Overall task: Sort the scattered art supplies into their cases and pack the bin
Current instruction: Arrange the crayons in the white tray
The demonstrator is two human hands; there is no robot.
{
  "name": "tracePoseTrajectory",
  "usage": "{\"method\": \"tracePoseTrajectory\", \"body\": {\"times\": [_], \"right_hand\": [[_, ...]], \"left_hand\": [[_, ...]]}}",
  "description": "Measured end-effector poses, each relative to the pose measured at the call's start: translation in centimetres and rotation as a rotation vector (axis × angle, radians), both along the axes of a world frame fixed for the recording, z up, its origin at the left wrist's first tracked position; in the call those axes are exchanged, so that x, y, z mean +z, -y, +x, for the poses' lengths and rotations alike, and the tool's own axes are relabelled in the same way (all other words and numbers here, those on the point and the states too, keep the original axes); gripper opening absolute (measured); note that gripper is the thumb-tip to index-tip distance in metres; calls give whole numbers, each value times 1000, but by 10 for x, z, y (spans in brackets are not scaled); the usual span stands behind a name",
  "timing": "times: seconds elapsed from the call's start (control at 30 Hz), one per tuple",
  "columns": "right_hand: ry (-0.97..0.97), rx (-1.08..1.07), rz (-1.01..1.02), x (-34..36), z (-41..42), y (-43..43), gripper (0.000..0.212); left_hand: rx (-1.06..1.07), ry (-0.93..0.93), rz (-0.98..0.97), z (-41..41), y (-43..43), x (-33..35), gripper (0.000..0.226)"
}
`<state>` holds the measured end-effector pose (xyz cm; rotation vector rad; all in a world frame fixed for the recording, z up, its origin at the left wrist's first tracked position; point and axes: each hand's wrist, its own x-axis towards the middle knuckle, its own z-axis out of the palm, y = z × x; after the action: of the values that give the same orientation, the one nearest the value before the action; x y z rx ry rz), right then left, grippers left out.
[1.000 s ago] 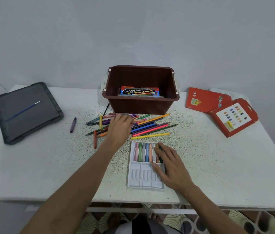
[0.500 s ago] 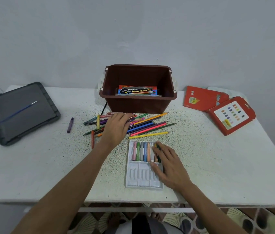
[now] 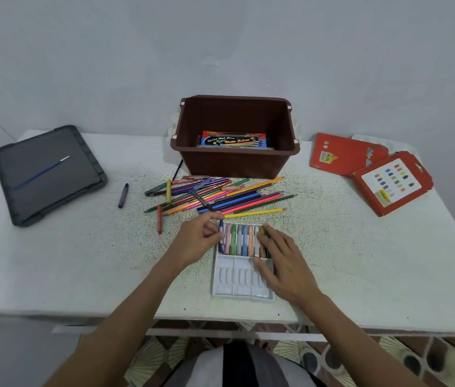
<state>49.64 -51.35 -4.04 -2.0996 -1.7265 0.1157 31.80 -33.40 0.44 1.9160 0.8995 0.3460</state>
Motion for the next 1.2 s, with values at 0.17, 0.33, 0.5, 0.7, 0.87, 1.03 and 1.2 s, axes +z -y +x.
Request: {"method": "tracePoseTrajectory", "body": {"times": [0.17, 0.33, 0.5, 0.7, 0.87, 1.03, 1.2], "right_hand": [[-2, -7, -5, 0, 0, -1, 61], [-33, -24, 12, 1, -1, 1, 56], [-28, -74, 24, 1, -1, -1, 53], [1, -86, 27, 3, -2, -2, 54], [-44, -99, 38, 5, -3, -2, 58], [-26, -99, 34, 4, -3, -3, 56], [-24, -130, -14, 7, -4, -5, 60]], "left_hand": [[-26, -47, 106, 3, 5, -1, 35], [-11, -102, 80, 2, 3, -4, 44], [50, -72, 23, -1, 4, -7, 46], [68, -60, 57, -1, 5, -10, 42], [78, -52, 29, 0, 5, -8, 42], [77, -68, 117, -1, -5, 2, 40], [126, -184, 480, -1, -28, 7, 23]]}}
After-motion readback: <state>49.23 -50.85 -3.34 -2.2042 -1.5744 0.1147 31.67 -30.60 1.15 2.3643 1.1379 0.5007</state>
